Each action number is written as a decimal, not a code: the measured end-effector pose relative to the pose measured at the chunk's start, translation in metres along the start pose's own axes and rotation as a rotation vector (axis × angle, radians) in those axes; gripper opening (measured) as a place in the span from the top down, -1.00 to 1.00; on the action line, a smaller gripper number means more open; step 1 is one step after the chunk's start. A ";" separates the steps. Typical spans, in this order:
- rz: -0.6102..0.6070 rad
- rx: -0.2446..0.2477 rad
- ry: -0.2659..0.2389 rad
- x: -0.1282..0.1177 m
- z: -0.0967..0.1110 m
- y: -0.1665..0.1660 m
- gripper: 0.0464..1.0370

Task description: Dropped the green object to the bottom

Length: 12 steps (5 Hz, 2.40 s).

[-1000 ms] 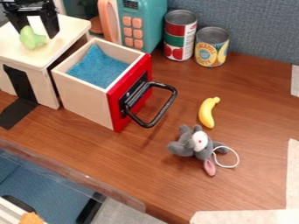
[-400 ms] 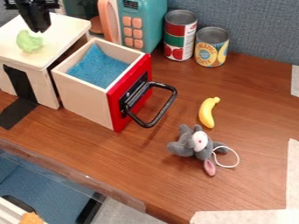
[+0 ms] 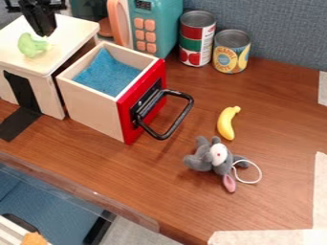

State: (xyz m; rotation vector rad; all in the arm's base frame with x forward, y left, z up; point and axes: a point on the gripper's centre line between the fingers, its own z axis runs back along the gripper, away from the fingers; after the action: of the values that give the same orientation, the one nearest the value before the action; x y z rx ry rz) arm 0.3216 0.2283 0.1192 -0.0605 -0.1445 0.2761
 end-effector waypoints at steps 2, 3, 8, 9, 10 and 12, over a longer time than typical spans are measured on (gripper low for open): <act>0.008 0.013 -0.102 -0.008 0.037 0.002 -0.54; -0.011 0.028 -0.053 -0.021 0.024 0.004 -0.93; 0.061 0.044 0.058 -0.024 -0.011 0.016 -0.27; 0.069 0.044 0.053 -0.022 -0.009 0.016 -0.12; 0.082 0.040 0.066 -0.033 -0.008 0.004 -0.12; 0.087 0.042 -0.003 -0.078 -0.007 -0.024 0.09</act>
State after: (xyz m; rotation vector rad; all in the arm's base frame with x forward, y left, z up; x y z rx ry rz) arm 0.2545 0.1832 0.1041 -0.0249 -0.1388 0.3657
